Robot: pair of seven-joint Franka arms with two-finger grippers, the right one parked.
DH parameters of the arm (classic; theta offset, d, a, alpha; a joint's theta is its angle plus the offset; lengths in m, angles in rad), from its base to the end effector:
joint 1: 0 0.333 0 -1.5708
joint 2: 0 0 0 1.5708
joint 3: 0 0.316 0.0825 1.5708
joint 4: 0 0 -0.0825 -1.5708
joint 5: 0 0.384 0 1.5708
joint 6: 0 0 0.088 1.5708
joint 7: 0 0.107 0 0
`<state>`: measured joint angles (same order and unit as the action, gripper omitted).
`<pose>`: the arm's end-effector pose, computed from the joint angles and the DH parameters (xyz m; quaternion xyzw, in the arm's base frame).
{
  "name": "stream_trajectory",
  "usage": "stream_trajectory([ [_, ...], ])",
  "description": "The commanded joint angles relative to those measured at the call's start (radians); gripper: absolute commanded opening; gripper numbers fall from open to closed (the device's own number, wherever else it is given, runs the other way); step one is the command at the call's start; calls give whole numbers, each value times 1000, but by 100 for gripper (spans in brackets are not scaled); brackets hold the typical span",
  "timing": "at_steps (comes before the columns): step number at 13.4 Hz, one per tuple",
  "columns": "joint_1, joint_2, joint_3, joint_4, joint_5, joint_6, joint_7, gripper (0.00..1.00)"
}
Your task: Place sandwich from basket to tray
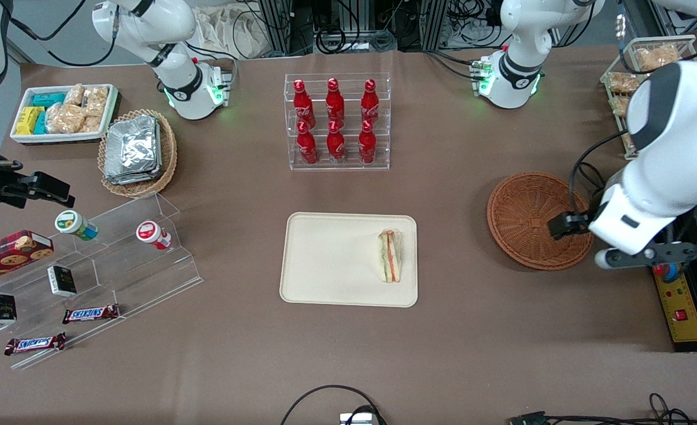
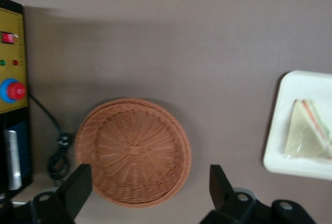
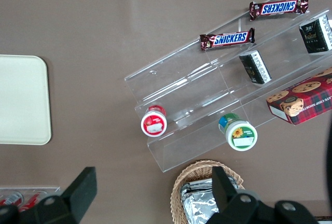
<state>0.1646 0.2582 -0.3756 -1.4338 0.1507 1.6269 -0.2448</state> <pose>0.6235 -0.0896 0.5501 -0.9992 -0.0154 0.0167 0.0327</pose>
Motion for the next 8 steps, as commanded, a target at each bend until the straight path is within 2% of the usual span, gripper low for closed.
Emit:
stream_trajectory([
  [1, -46, -124, 119, -88, -69, -24, 148, 100],
  [2, -66, -154, 171, -102, -97, -34, 206, 100],
  [4, -102, -197, 249, -106, -103, -85, 304, 100],
  [8, -103, -296, 271, -163, -106, -107, 338, 100],
])
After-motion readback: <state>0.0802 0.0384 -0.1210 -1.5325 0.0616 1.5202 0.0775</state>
